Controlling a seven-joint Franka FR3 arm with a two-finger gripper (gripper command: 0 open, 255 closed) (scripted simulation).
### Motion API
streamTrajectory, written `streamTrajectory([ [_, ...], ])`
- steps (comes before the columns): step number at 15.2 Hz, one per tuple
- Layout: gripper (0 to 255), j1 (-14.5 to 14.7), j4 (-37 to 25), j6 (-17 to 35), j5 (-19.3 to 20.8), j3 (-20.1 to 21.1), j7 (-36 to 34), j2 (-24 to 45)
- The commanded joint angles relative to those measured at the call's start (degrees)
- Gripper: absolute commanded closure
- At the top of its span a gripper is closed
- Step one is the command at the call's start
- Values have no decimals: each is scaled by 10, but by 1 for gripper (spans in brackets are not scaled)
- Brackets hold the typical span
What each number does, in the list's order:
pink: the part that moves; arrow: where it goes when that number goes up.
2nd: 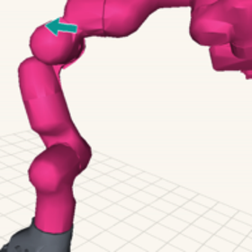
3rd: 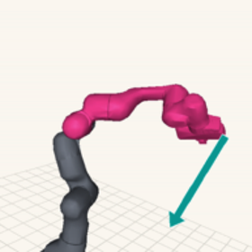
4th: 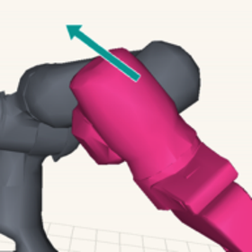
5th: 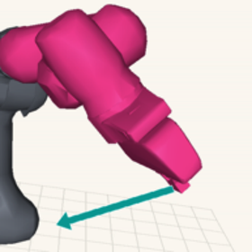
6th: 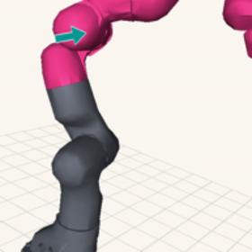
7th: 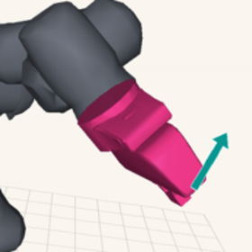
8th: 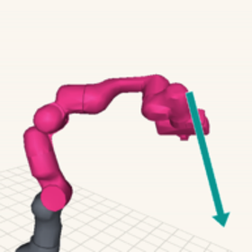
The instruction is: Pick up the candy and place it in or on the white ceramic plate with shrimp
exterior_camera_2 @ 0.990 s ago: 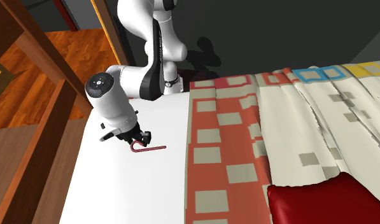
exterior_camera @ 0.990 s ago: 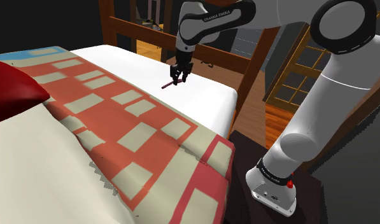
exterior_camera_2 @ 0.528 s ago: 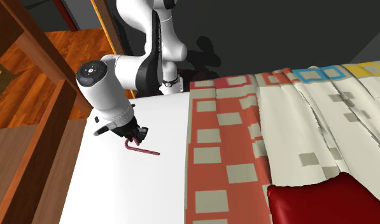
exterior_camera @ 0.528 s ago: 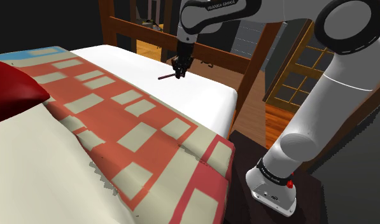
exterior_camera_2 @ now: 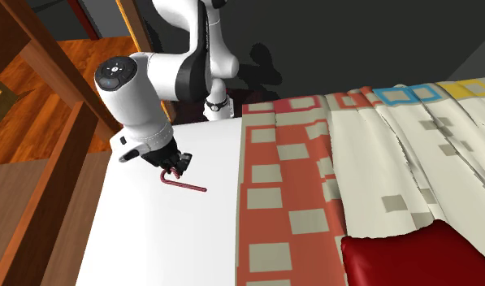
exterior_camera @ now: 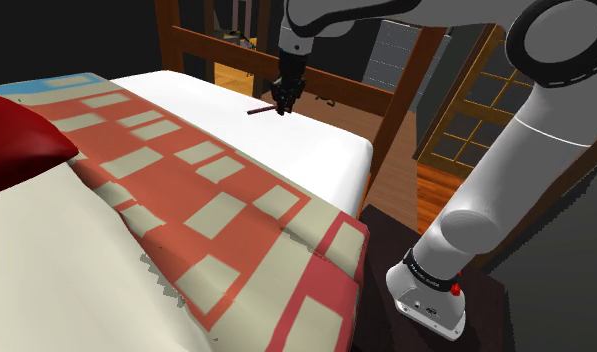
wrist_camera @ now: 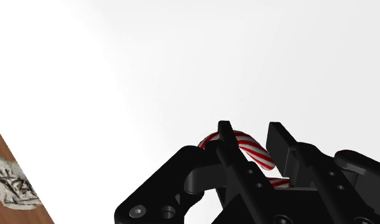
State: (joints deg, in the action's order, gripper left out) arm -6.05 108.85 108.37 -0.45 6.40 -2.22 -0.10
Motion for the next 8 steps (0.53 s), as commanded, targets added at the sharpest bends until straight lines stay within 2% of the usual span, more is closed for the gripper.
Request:
streamTrajectory([
  [1, 255, 9, 26, 1, -3, 9, -17, -25],
  [8, 255, 47, 114, 9, -24, 52, -89, -108],
])
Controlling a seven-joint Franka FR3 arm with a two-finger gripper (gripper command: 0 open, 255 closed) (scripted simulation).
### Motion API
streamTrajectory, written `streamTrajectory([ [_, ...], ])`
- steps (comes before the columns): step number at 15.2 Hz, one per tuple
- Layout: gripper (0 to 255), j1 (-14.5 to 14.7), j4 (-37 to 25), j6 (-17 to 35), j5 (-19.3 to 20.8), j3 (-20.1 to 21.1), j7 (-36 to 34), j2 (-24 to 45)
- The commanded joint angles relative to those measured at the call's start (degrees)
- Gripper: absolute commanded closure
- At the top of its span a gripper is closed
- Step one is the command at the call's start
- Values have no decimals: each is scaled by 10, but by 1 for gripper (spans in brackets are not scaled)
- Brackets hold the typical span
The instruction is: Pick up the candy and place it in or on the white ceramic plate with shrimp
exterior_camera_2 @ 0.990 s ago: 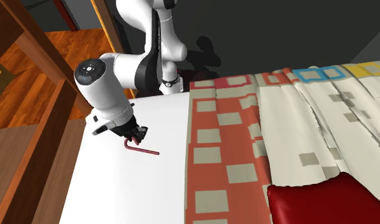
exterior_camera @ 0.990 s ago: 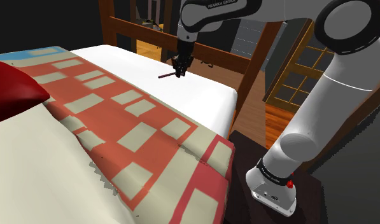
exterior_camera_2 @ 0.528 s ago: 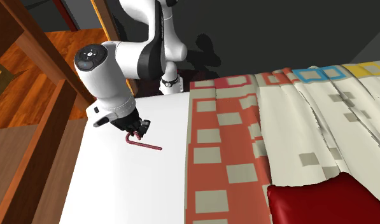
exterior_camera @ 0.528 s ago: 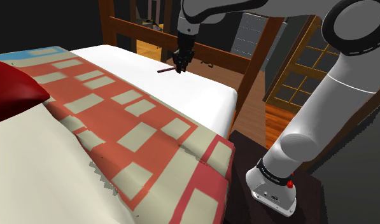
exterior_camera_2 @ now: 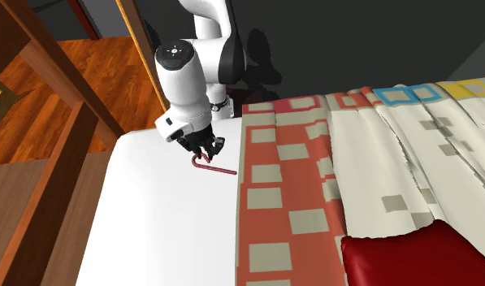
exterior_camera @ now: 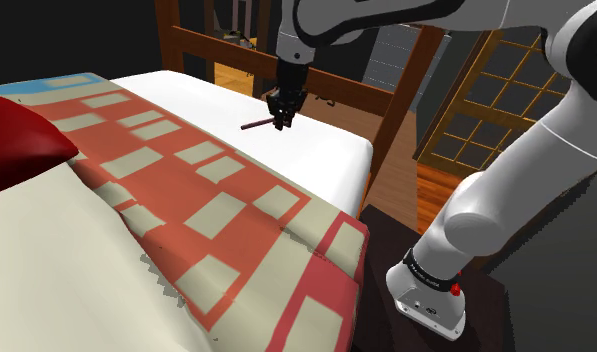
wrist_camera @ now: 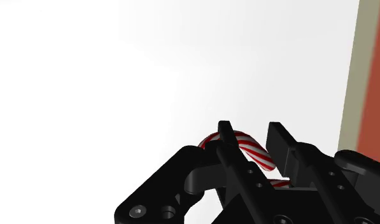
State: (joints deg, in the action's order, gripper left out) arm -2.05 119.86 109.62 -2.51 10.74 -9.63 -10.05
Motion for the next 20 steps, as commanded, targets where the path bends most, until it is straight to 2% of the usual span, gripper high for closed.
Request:
streamTrajectory([
  [1, 255, 13, 14, -3, -7, 15, -25, -18],
  [10, 255, 67, 73, -8, -46, 84, -129, -90],
  [20, 255, 125, 78, -16, -87, 177, -260, -116],
])
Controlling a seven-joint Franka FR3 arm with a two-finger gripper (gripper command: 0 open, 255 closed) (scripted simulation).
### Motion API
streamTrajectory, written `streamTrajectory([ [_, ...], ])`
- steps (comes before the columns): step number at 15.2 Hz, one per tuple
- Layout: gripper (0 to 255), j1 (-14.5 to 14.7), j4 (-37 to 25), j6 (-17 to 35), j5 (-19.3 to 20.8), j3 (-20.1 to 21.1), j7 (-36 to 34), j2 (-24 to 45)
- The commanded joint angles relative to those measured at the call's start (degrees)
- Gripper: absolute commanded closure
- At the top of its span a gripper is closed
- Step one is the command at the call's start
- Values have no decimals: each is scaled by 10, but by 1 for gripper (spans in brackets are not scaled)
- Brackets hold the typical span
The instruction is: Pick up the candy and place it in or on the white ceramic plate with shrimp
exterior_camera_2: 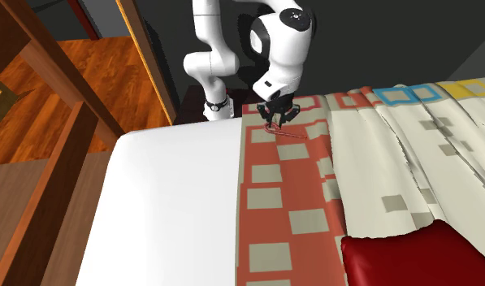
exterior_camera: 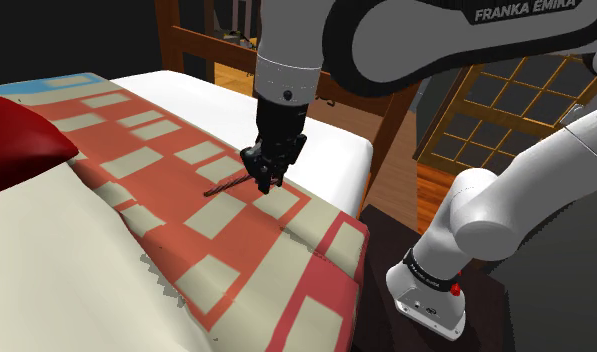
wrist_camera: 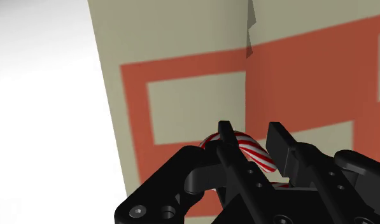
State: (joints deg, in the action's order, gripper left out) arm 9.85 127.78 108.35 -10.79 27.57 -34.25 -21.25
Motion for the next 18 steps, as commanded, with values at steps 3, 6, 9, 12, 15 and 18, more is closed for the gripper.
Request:
streamTrajectory([
  [3, 255, 14, 0, 4, -9, 25, -35, -1],
  [6, 255, 14, 20, 27, -10, 29, -35, 4],
  [9, 255, 14, 38, 52, -10, 33, -36, 10],
  [12, 255, 14, 55, 76, -10, 38, -37, 18],
  [15, 255, 14, 71, 101, -9, 43, -39, 27],
  [18, 255, 14, 79, 113, -8, 45, -40, 31],
])
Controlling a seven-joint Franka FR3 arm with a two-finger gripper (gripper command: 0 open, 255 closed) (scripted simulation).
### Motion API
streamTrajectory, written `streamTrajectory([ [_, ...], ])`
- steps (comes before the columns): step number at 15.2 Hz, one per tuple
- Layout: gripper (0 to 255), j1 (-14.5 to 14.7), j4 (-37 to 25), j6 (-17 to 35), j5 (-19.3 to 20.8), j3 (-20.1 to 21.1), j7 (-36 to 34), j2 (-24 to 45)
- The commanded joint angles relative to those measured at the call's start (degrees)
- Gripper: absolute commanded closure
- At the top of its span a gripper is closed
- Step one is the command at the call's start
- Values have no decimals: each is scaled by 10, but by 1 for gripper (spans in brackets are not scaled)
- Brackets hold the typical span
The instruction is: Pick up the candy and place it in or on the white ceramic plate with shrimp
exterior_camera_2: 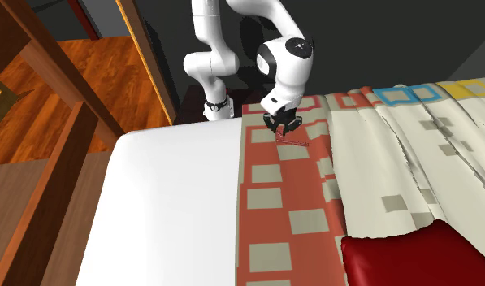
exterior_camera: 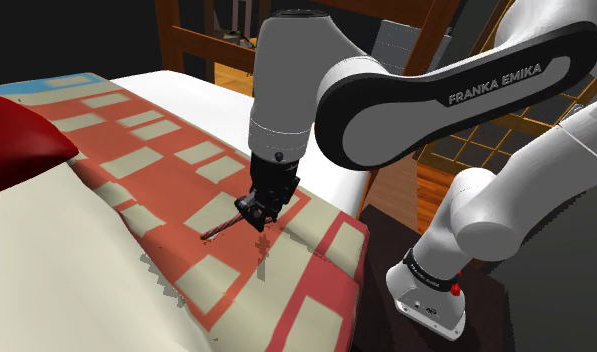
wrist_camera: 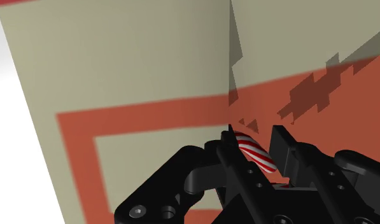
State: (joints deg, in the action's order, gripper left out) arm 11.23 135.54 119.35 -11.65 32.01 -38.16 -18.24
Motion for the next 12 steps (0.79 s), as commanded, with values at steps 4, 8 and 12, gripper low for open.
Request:
streamTrajectory([
  [4, 255, 0, 1, 3, 0, 1, -1, 1],
  [8, 0, 0, 1, 3, 0, 1, -1, 1],
  [12, 0, 0, 1, 3, 0, 1, -1, 1],
])
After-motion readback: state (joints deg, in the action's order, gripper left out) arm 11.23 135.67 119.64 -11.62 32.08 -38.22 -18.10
